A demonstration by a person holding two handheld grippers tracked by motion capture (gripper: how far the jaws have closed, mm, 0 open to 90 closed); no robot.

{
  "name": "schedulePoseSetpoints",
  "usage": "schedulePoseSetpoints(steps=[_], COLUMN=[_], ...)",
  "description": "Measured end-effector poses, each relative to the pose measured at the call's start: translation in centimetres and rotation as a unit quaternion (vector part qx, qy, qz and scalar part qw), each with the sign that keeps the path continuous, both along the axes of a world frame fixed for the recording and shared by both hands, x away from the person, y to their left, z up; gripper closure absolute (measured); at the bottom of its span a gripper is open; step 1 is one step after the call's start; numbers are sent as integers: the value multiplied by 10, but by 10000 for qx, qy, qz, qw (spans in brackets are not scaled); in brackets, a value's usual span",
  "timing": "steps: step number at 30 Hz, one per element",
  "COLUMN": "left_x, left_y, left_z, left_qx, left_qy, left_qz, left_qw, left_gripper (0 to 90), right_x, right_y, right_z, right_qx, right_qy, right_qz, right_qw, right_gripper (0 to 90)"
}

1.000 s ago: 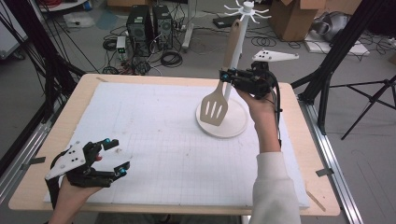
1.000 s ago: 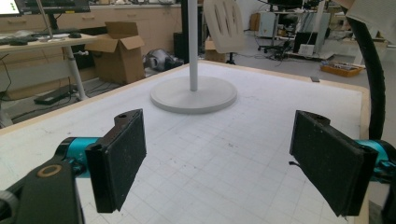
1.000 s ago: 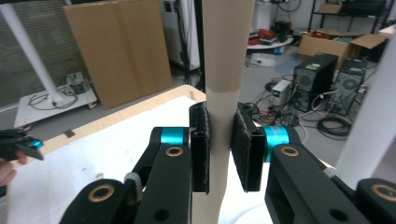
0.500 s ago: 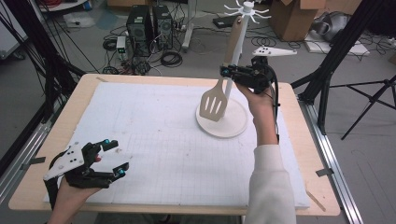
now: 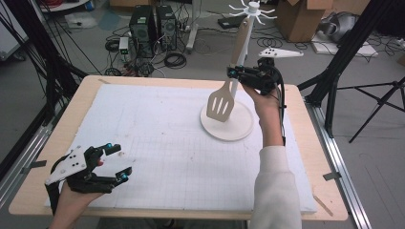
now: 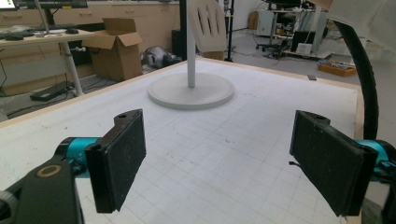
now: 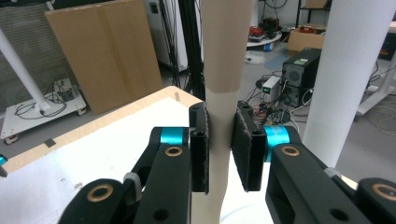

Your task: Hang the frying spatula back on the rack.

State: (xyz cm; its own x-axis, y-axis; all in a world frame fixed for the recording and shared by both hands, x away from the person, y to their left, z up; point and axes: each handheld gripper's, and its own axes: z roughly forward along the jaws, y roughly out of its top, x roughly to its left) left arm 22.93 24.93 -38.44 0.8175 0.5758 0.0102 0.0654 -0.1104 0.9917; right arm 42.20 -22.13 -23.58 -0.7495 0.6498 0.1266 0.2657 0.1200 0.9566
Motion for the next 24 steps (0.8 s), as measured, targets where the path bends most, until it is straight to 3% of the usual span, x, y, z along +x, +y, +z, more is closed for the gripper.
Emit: schedulePoseSetpoints(steps=[3, 14, 18, 24], left_x=[0, 2, 4, 9], left_y=[0, -1, -3, -2], left_z=[0, 0, -1, -2], left_qx=[23, 46, 31, 42], left_qy=[2, 12, 28, 50], left_qz=[-3, -11, -23, -2], left_qw=[10000, 10000, 10000, 10000], left_gripper=[188, 188, 188, 184], right_x=[-1, -15, -28, -61], right_y=[-1, -15, -29, -54], right_z=[-1, -9, -15, -29], right_qx=[10, -122, -19, -21], right_qy=[-20, -160, -237, -435], right_qz=[-54, -486, -573, -607], right_qw=[10000, 9986, 9981, 9972], right_gripper=[753, 437, 356, 290])
